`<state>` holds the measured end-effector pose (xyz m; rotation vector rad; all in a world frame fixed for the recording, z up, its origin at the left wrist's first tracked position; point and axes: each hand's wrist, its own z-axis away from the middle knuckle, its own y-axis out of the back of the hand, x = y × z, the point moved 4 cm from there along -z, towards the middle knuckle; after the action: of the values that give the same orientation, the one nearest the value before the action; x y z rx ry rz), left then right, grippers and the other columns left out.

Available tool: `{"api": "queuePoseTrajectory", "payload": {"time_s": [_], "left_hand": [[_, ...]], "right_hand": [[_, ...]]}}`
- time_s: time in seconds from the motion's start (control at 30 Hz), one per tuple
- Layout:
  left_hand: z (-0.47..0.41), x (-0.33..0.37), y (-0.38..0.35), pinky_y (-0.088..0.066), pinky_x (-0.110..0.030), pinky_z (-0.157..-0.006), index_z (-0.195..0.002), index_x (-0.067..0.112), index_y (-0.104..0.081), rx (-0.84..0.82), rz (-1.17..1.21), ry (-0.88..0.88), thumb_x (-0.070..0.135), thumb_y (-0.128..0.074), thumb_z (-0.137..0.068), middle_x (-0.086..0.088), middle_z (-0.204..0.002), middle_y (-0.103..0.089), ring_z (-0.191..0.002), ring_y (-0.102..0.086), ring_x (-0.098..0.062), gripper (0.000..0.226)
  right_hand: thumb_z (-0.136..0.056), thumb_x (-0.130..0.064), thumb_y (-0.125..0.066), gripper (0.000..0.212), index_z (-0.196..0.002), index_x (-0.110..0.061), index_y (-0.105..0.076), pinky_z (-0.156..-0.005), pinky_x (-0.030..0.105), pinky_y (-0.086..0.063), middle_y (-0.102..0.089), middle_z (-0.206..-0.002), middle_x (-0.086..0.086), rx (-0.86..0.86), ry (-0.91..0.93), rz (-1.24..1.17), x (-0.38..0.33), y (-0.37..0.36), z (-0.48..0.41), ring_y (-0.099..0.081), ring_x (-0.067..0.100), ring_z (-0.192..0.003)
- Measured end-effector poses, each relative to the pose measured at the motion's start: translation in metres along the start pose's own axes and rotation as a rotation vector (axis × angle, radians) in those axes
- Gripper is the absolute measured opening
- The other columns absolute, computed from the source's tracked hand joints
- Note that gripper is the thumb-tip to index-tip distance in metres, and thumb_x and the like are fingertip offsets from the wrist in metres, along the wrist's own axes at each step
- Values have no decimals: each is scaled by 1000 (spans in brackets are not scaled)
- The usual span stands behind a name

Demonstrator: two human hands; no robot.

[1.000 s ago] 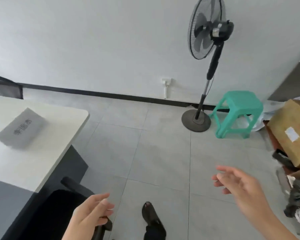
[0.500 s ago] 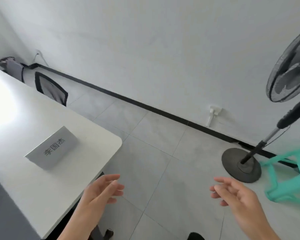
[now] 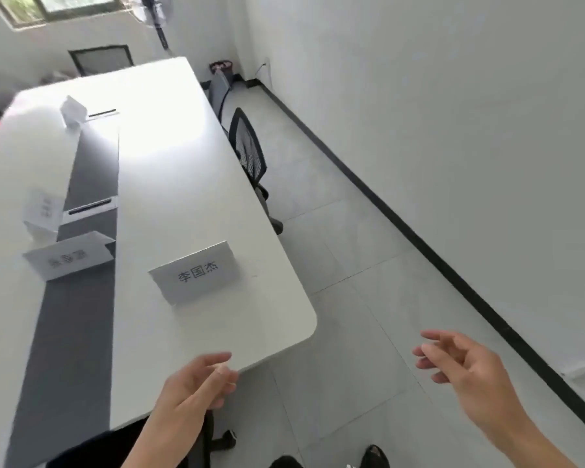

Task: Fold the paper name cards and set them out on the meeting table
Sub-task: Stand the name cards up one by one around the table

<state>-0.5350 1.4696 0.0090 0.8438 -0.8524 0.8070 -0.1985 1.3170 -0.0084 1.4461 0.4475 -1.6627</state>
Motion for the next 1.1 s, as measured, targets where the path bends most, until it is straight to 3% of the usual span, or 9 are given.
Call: {"api": "queuePoseTrajectory", "payload": {"time_s": [0.07, 0.13, 0.27, 0.33, 0.53, 0.67, 0.77, 0.93, 1.1], "left_hand": [[-1, -1, 8, -57, -31, -72, -103, 20, -66, 50, 29, 35, 36, -65, -85, -1, -90, -76, -85, -72, -20, 25], [-3, -9, 17, -56, -31, -72, -103, 24, -66, 90, 33, 104, 59, -70, -59, 2, -91, -76, -84, -72, -16, 56], [-24, -30, 42, -56, -37, -77, -106, 20, -66, 193, 83, 196, 25, -59, -91, 1, -89, -77, -87, -72, -20, 17], [-45, -35, 61, -56, -36, -76, -106, 19, -66, 229, 80, 199, 18, -54, -93, -2, -89, -76, -84, -72, -18, 18], [-137, -9, 122, -53, -33, -75, -103, 20, -66, 312, 85, 109, 16, -56, -93, -7, -87, -75, -87, -70, -22, 15], [-206, -5, 152, -51, -31, -80, -105, 27, -62, 326, -60, 64, 26, -58, -91, 1, -103, -68, -94, -64, -14, 15], [-251, -20, 163, -46, -29, -86, -121, 22, -57, 339, -248, 43, 29, -62, -88, 6, -120, -57, -105, -57, -13, 34], [-302, -57, 165, -40, -32, -100, -137, 18, -46, 250, -512, 76, 29, -63, -87, -1, -139, -45, -126, -47, -19, 54], [-309, -82, 162, -46, -31, -92, -131, 21, -52, 312, -475, 54, 19, -59, -89, 1, -132, -54, -115, -54, -19, 42]], "right_hand": [[-89, -11, -63, 15, -99, -19, -69, -62, 23, -56, -77, -82, 0, -93, 39, 26, -21, -18, -34, -72, 13, -73], [-89, -12, -63, 15, -100, -19, -69, -62, 21, -56, -77, -82, 0, -165, 62, 45, -36, -39, -62, -72, 13, -73], [-88, -11, -64, 16, -102, -17, -69, -62, 22, -56, -77, -82, 2, -279, 53, 79, -52, -92, -107, -72, 14, -73], [-87, -11, -65, 17, -102, -18, -69, -64, 27, -56, -77, -83, 2, -320, 53, 100, -58, -121, -121, -72, 14, -74], [-86, -10, -67, 17, -100, -19, -68, -67, 26, -52, -77, -82, 3, -370, 77, 110, -96, -199, -164, -72, 17, -74], [-85, -17, -69, 17, -99, -25, -69, -71, 27, -51, -75, -82, 3, -428, 111, 197, -115, -250, -193, -70, 15, -77], [-83, -26, -71, 17, -99, -31, -68, -76, 27, -53, -73, -80, -5, -466, 154, 372, -114, -290, -215, -66, 4, -79], [-81, -41, -66, 48, -126, -29, -55, -91, 29, -48, -64, -120, -12, -597, 340, 826, -101, -364, -259, -58, 5, -110], [-82, -42, -65, 69, -144, -32, -35, -101, 34, -40, -41, -148, -9, -791, 399, 1084, -85, -422, -289, -38, 14, -134]]}}
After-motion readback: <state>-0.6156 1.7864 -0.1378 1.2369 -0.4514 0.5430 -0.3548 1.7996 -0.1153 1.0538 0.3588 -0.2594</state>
